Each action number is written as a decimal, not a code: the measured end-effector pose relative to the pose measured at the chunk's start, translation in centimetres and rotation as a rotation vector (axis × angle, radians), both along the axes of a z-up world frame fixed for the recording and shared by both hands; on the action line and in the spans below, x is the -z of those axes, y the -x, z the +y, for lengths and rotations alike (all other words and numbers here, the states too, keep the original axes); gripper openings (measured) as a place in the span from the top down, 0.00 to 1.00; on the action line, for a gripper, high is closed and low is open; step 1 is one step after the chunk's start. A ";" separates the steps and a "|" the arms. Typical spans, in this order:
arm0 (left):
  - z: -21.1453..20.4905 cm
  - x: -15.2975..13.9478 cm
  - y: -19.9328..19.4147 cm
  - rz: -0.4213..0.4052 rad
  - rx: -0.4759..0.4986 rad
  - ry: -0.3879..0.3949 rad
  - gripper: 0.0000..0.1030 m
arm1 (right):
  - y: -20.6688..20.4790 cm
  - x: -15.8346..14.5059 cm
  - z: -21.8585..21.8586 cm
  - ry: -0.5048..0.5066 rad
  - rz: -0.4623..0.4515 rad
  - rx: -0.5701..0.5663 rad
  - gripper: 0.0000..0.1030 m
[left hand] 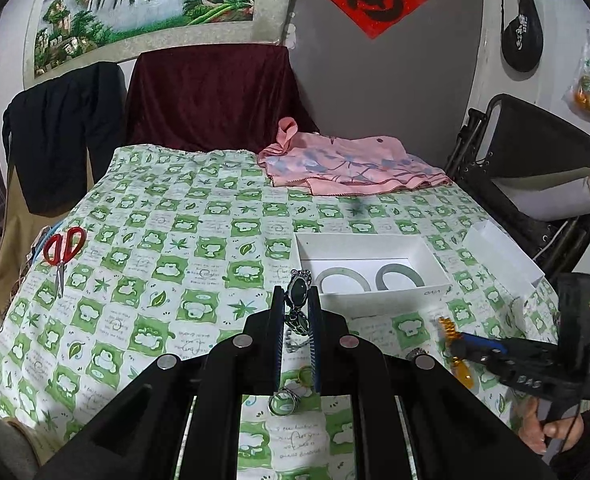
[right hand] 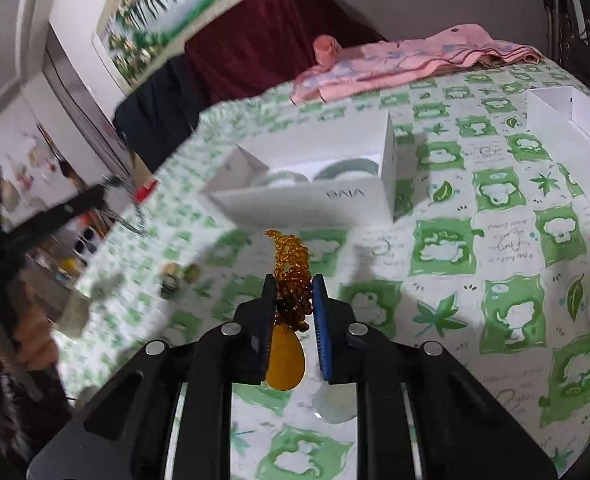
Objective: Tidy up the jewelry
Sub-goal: 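Carry the bracelet and amber beads into the vivo box and open both tools, then grasp a silver ring from the table with the left tool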
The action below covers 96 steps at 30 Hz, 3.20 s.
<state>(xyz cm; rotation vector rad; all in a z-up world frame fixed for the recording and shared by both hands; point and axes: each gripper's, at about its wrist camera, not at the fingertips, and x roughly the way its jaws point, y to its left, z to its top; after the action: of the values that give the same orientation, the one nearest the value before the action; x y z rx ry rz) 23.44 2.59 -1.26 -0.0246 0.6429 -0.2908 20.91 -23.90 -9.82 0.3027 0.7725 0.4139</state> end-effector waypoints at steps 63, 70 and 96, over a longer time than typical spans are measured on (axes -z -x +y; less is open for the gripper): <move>2.6 6.9 -3.4 0.141 -0.135 -0.036 0.28 | -0.7 -1.2 -3.0 -0.080 -0.113 0.187 0.07; 2.0 9.3 -0.7 0.198 -0.073 -0.108 0.26 | 0.4 -0.7 -2.6 -0.072 -0.087 0.175 0.07; 1.2 10.3 -1.3 0.217 -0.068 -0.197 0.49 | -0.4 -0.3 -1.6 -0.006 -0.071 0.140 0.07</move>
<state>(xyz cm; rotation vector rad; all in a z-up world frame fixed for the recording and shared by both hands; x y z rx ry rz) 24.77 3.78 -11.53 0.1118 0.8818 -0.1596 21.36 -25.52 -9.54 0.3443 0.6762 0.2933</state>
